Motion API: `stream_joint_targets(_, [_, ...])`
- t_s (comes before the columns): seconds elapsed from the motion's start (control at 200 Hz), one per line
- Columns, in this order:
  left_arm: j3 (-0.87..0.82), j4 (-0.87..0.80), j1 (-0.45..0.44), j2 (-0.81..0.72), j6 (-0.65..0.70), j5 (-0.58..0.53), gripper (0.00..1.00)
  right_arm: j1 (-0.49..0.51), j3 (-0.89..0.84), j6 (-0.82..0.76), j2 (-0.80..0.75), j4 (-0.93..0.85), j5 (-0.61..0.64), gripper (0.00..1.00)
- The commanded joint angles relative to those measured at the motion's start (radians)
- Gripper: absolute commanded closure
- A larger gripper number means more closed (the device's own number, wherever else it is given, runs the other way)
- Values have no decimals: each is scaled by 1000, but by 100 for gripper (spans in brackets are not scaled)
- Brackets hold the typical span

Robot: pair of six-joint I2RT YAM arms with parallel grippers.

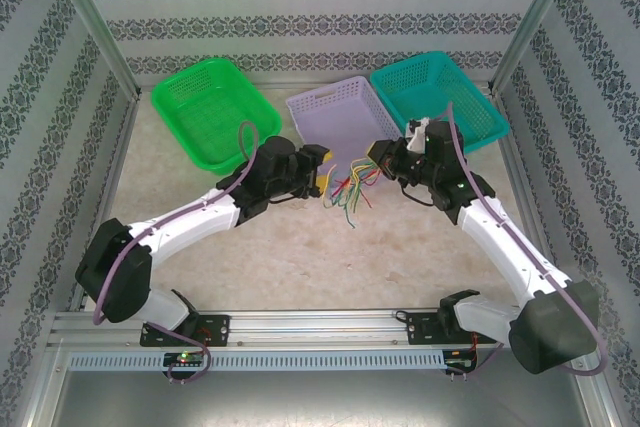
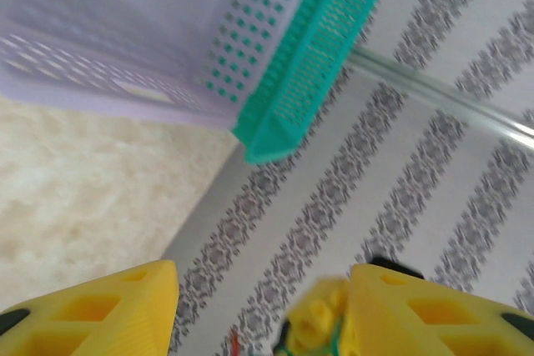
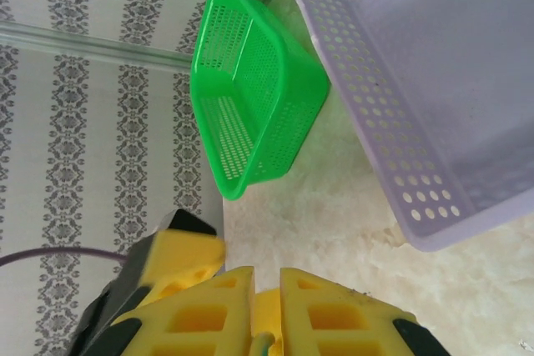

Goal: Untangle the cables

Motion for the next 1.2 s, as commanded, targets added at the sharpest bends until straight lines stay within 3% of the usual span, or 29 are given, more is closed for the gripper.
stream_joint_targets(0.0, [-2, 117, -44, -17, 19, 28, 44, 5, -14, 67, 6, 77, 29, 100])
stream_joint_targets(0.225, [-25, 83, -94, -69, 47, 6, 45, 22, 3, 68, 2, 20, 134, 100])
stream_joint_targets(0.375, [75, -162, -96, -96, 251, 25, 45, 34, 72, 19, 17, -130, 188, 100])
stream_joint_targets(0.5, [200, -385, -96, -35, 439, 96, 43, 43, 135, 1, 56, -217, 176, 100])
stream_joint_targets(0.605, [254, -485, -100, 12, 537, 125, 42, 47, 169, 5, 72, -258, 179, 100])
stream_joint_targets(0.724, [276, -571, -100, 16, 626, 83, 41, 48, 192, 9, 84, -274, 170, 100])
stream_joint_targets(0.954, [321, -589, -107, 80, 777, 127, 39, 60, 247, -7, 130, -302, 113, 100])
stream_joint_targets(1.099, [265, -504, -109, 75, 811, 91, 40, 74, 268, -2, 151, -302, 71, 100])
stream_joint_targets(1.194, [244, -483, -107, 73, 838, 43, 45, 85, 284, 1, 160, -319, 43, 100])
